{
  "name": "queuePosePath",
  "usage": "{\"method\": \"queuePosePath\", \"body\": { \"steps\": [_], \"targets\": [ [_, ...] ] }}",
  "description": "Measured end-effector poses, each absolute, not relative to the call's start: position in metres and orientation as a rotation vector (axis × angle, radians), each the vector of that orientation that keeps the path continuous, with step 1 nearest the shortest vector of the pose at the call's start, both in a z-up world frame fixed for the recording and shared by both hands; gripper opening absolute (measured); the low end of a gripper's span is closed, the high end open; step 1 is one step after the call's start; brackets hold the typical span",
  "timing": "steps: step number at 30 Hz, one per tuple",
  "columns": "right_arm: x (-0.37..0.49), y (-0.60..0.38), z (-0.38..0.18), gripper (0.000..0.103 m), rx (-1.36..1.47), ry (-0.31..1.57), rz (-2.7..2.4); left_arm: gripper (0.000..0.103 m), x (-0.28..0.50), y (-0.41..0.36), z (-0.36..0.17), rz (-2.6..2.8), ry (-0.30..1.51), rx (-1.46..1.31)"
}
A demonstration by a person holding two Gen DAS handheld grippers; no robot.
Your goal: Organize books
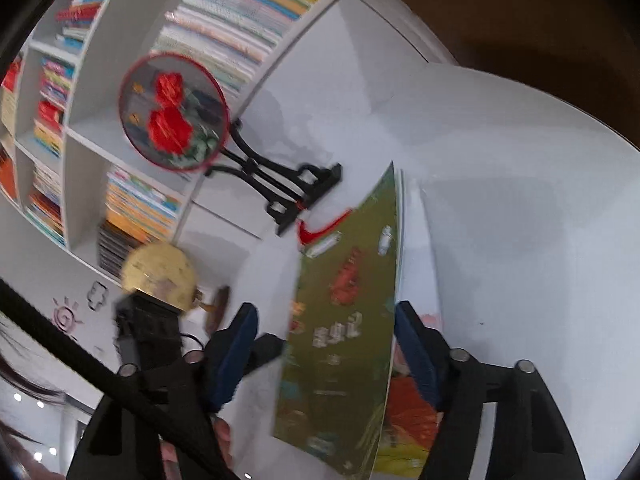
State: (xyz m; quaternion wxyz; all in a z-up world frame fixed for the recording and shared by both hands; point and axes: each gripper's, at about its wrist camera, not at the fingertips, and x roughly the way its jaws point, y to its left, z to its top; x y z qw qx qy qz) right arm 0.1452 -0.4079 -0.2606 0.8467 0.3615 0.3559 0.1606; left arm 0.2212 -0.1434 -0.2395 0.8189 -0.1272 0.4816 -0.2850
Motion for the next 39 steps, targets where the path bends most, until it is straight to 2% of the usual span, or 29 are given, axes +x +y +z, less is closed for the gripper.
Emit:
{"method": "queuePosePath", "body": {
  "steps": [5,14,16,19,21,23,27,33,39],
  "targets": [
    [0.147,-0.413,-0.269,0.057,0.87,0.746,0.377,0.086,0.22,-0.143,-0.24,-0.614,1.02,-0.259],
    [0.151,-0.415,-0.28,0.055,0.852,0.825,0.359,0.086,0.221,-0.14,-0.241,-0.6,1.022,-0.274],
    [0.15,-0.418,-0.284,0.047,0.877,0.829,0.342,0.086,0.222,-0.135,-0.241,-0.617,1.036,-0.323],
    [0.147,-0.416,-0.284,0.028,0.847,0.846,0.315,0.086,0.217,-0.124,-0.244,-0.648,1.048,-0.413],
    [0.145,-0.408,-0.281,0.025,0.798,0.864,0.311,0.086,0.211,-0.118,-0.243,-0.667,1.032,-0.468],
    [0.145,-0.402,-0.279,0.009,0.788,0.867,0.334,0.084,0.206,-0.115,-0.24,-0.702,1.02,-0.516],
    [0.143,-0.378,-0.271,0.008,0.72,0.878,0.367,0.084,0.193,-0.119,-0.23,-0.692,0.992,-0.464],
    [0.138,-0.361,-0.252,0.008,0.66,0.85,0.371,0.084,0.186,-0.092,-0.223,-0.705,0.952,-0.612],
    [0.128,-0.336,-0.226,0.008,0.689,0.797,0.447,0.084,0.174,-0.061,-0.198,-0.676,0.905,-0.617]
  ]
}}
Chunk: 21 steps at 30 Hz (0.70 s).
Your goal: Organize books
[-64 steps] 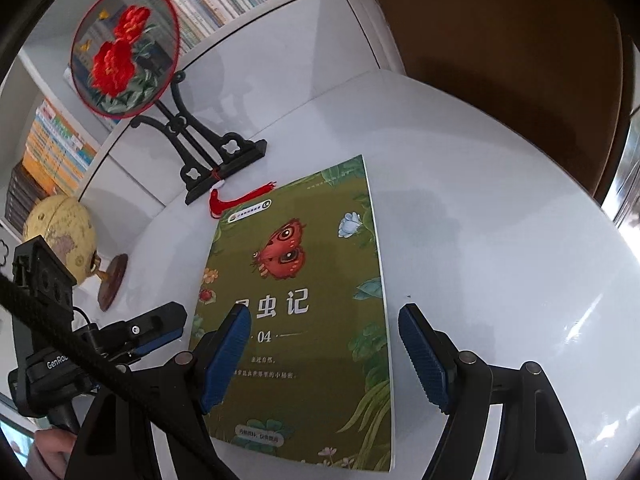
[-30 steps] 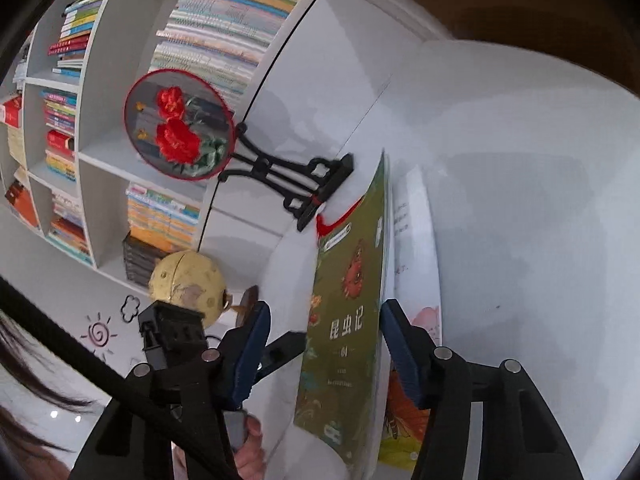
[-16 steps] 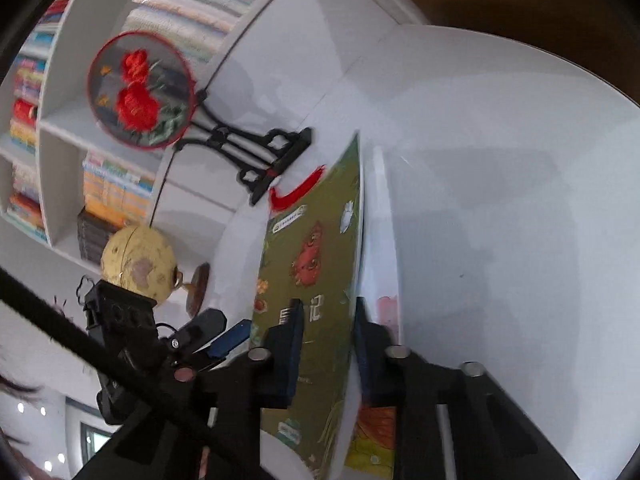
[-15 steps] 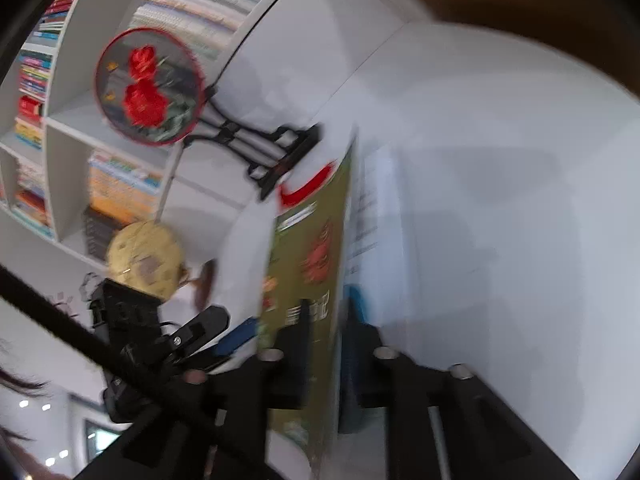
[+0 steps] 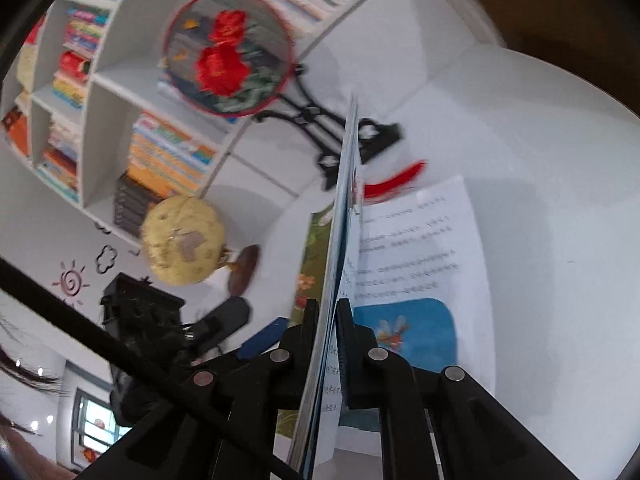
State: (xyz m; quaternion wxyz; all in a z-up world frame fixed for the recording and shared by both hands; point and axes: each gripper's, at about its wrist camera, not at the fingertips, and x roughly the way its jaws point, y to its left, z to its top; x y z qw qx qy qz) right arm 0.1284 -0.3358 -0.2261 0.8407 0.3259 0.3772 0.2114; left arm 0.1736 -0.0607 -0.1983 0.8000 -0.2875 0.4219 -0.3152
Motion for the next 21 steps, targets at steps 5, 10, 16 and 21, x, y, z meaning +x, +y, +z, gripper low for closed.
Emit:
{"method": "queuePosePath", "body": {
  "steps": [5,10,16,21],
  "targets": [
    [0.127,-0.296,-0.196,0.008,0.656,0.775,0.533,0.083,0.153,-0.024,-0.157,-0.702,0.79,-0.644],
    [0.121,-0.226,-0.191,0.008,0.612,0.8,0.63,0.084,0.135,0.004,-0.138,-0.609,0.813,-0.482],
    [0.114,-0.186,-0.216,0.005,0.652,0.838,0.583,0.084,0.111,0.081,-0.158,-0.436,0.91,-0.544],
    [0.108,-0.164,-0.229,0.004,0.496,0.937,0.553,0.084,0.101,0.111,-0.186,-0.349,0.995,-0.585]
  ]
}}
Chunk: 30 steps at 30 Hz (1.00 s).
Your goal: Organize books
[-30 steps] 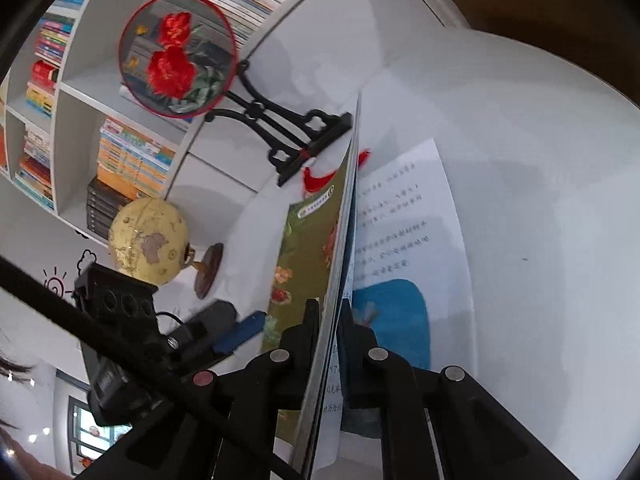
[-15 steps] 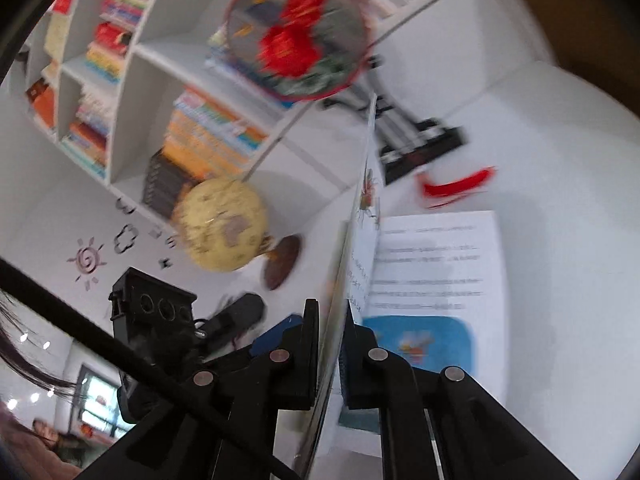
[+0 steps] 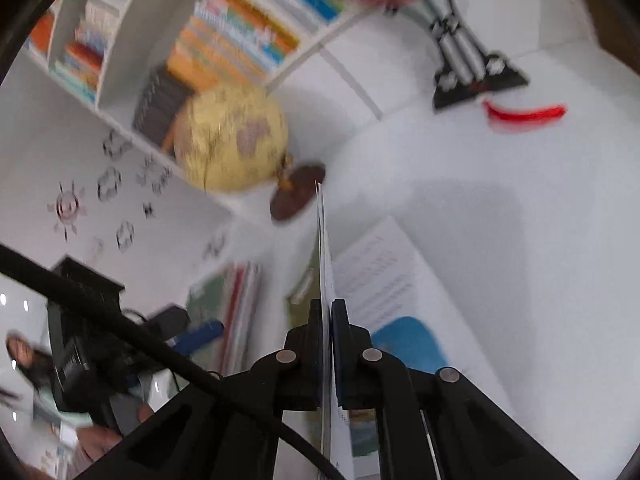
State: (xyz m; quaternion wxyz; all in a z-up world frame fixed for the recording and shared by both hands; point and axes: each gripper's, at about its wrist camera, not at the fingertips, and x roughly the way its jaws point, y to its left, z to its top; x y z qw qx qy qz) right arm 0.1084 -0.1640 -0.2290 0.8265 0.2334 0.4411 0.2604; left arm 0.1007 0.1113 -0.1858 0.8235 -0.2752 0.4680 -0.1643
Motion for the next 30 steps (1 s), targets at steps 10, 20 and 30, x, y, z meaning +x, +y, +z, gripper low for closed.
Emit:
{"method": "queuePosePath", "body": {
  "steps": [10,20,30],
  "targets": [
    [0.098,-0.167,-0.26,0.004,0.507,1.036,0.522,0.085,0.038,0.099,-0.224,-0.189,1.149,-0.531],
    [0.125,-0.129,-0.281,0.015,0.252,1.248,0.684,0.087,0.013,0.104,-0.241,0.033,1.086,-0.615],
    [0.141,-0.131,-0.296,0.058,0.411,1.255,0.855,0.102,0.012,0.101,-0.243,-0.117,0.964,-0.577]
  ]
}}
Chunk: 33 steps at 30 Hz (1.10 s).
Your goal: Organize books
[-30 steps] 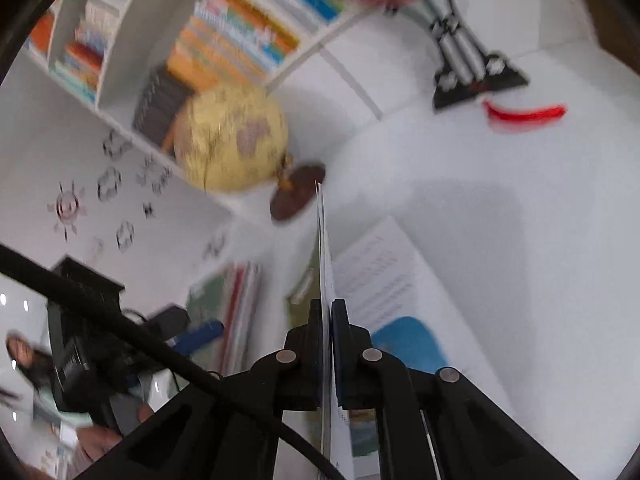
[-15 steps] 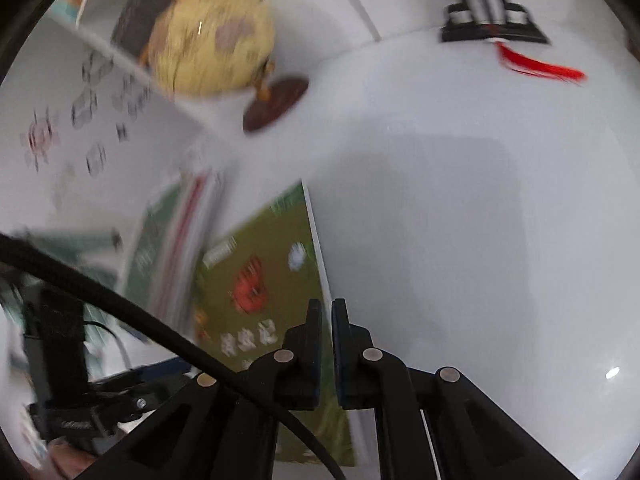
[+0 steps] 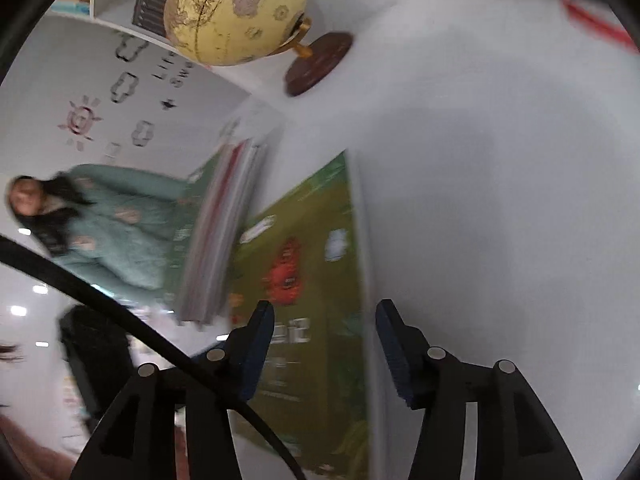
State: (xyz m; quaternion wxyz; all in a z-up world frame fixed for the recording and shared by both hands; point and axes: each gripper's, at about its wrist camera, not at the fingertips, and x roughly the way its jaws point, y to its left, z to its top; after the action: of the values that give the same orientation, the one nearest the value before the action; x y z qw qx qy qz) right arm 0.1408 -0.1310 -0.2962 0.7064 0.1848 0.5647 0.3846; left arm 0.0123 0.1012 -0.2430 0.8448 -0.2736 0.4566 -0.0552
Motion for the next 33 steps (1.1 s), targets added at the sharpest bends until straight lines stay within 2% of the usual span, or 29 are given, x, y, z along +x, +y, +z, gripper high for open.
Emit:
{"method": "queuePosePath", "body": {
  "steps": [1,4,5,7,10,13,15,17,22,23,25,33],
  "targets": [
    [0.143,-0.132,-0.298,0.062,0.447,1.243,0.869,0.102,0.012,0.102,-0.243,-0.131,0.961,-0.574],
    [0.146,-0.136,-0.298,0.061,0.509,1.239,0.918,0.101,0.01,0.115,-0.245,-0.172,0.929,-0.676],
    [0.144,-0.138,-0.292,0.05,0.518,1.218,0.957,0.101,0.008,0.12,-0.248,-0.195,0.911,-0.716],
    [0.138,-0.14,-0.277,0.039,0.503,1.148,1.056,0.101,0.007,0.124,-0.25,-0.216,0.9,-0.735],
    [0.131,-0.127,-0.276,0.037,0.468,1.162,1.105,0.101,0.012,0.116,-0.249,-0.22,0.908,-0.685],
    [0.129,-0.109,-0.298,0.03,0.435,1.265,1.068,0.101,0.017,0.104,-0.248,-0.227,0.924,-0.63],
    [0.12,-0.103,-0.307,0.021,0.412,1.276,1.012,0.101,0.017,0.103,-0.246,-0.227,0.935,-0.599],
    [0.115,-0.103,-0.313,0.005,0.486,1.265,0.952,0.101,0.02,0.105,-0.246,-0.224,0.95,-0.626],
    [0.095,-0.113,-0.311,0.003,0.588,1.214,0.892,0.101,0.029,0.102,-0.245,-0.173,0.964,-0.708],
    [0.092,-0.117,-0.308,0.003,0.604,1.208,0.889,0.097,0.031,0.099,-0.242,-0.229,0.943,-0.74],
    [0.086,-0.123,-0.296,0.003,0.647,1.177,0.888,0.096,0.033,0.091,-0.237,-0.307,0.935,-0.781],
    [0.073,-0.15,-0.266,0.003,0.825,1.12,0.848,0.095,0.036,0.083,-0.203,-0.334,0.949,-0.667]
  ]
}}
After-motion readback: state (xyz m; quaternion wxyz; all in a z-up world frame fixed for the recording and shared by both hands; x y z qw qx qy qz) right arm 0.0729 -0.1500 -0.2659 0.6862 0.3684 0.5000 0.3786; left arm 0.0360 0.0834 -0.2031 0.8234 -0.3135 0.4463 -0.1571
